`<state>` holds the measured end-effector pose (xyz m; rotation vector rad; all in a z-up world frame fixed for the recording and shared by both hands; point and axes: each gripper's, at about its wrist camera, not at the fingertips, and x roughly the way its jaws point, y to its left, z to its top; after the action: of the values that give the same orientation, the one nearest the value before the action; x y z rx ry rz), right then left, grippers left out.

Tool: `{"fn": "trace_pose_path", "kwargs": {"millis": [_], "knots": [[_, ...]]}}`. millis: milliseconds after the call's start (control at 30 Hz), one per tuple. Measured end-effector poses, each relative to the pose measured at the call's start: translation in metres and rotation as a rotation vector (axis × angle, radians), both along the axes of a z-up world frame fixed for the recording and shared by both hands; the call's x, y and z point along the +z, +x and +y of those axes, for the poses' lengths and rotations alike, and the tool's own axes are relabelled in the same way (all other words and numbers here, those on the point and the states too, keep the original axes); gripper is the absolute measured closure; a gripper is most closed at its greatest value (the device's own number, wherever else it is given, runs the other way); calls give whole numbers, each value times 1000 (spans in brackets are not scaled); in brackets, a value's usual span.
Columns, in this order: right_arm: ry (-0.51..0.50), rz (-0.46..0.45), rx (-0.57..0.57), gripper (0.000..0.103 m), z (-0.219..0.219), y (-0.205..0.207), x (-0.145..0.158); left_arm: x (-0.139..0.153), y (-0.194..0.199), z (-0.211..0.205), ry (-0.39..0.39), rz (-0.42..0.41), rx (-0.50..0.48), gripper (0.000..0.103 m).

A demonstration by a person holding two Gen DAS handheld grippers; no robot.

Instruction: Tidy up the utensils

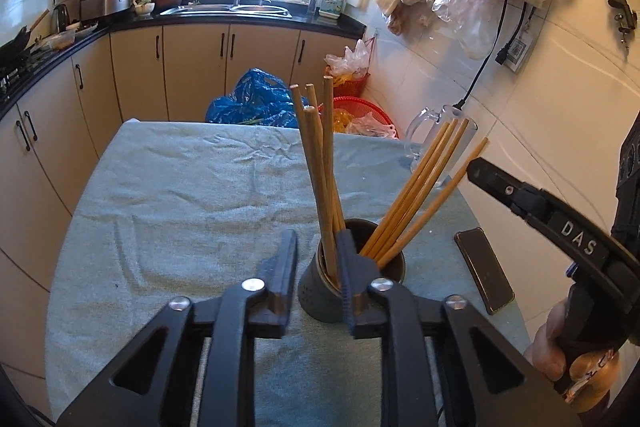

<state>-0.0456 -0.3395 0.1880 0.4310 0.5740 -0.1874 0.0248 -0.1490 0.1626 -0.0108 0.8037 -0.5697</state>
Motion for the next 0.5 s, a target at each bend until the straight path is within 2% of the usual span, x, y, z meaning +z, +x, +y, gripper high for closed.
{"fn": "trace_pose_path", "kwargs": {"millis": [333, 500], "knots": [[-4, -12, -20, 65, 4, -16, 14, 10, -15, 18, -23, 0, 37, 62], [-15, -17, -15, 62, 9, -32, 24, 17, -35, 34, -27, -14, 67, 47]]}}
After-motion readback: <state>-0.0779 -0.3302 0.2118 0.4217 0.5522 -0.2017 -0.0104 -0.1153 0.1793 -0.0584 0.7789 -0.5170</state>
